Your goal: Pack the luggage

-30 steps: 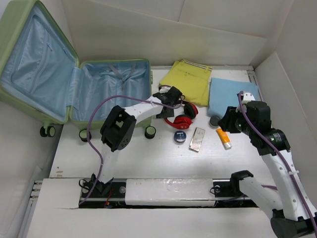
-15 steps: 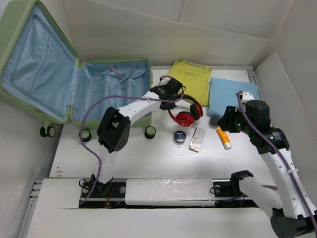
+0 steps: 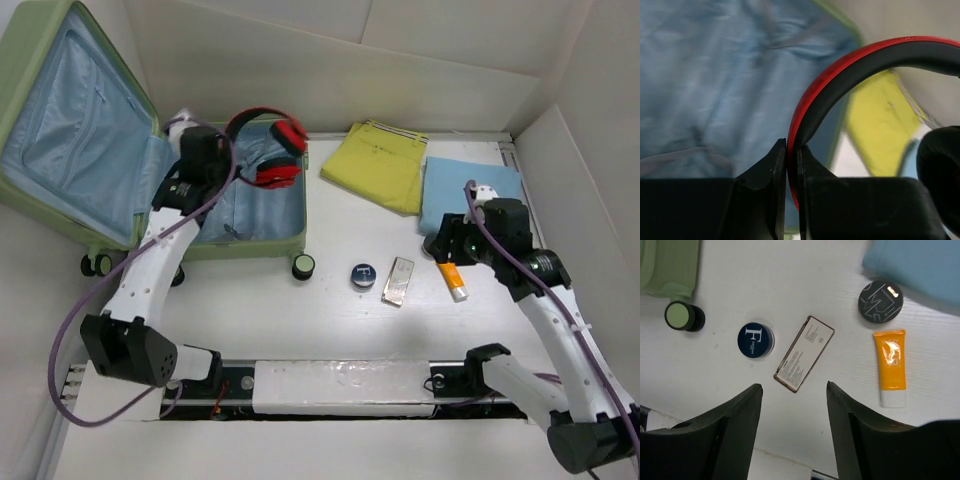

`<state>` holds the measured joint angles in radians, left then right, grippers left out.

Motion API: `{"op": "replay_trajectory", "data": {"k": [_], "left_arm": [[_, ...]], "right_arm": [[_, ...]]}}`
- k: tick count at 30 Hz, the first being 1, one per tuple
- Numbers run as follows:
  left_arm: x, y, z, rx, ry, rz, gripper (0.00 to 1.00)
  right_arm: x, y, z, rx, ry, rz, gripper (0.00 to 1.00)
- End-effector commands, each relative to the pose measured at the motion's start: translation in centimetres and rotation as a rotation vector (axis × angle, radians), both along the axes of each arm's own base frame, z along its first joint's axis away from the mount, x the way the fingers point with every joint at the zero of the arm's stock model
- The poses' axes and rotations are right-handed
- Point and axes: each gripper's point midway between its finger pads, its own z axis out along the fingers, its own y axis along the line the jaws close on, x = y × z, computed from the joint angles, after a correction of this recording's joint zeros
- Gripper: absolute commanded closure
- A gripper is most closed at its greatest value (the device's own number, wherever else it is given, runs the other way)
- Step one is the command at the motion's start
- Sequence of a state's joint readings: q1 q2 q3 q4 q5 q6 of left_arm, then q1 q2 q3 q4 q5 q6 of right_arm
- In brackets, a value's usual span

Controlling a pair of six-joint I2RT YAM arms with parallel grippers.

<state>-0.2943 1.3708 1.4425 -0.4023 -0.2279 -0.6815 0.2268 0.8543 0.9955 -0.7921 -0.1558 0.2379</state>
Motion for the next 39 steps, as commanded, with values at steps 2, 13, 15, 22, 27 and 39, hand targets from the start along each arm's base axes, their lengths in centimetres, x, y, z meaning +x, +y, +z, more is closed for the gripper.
{"op": "replay_trajectory", "data": {"k": [2,13,15,22,27,39], "left_arm": [[-0.8,6.7,-6.7,-0.042,0.105,0.136,1.0],[-0.4,12.8,-13.5,0.064,0.263,0.315,1.0],[-0.3,13.2,-14.3,0.068,0.28,0.342,0.92],[0.5,13.6,-15.0,0.072,0.301,0.352,0.54],[1.0,12.8,-12.8,0.048,0.261,0.311,0.38],[-3.5,6.7,-0.5,-0.026,-0.033,0.025,0.31]], "right_arm": [[0.8,2.6,-1.4,0.011,0.008,0.102,0.37],[0.7,10.7,-7.8,-0.092,0.141,0.249,0.19],[0.9,12.1,-9.2,-0.103,0.152,0.257,0.13],[2.6,14.1,-13.1,-0.172,0.188,0.252,0.08],[4.2,15.0,-14.3,-0.196,0.176,0.223,0.08],[6.4,16.7,-18.8,-0.242,0.199,0.18,0.31]]}}
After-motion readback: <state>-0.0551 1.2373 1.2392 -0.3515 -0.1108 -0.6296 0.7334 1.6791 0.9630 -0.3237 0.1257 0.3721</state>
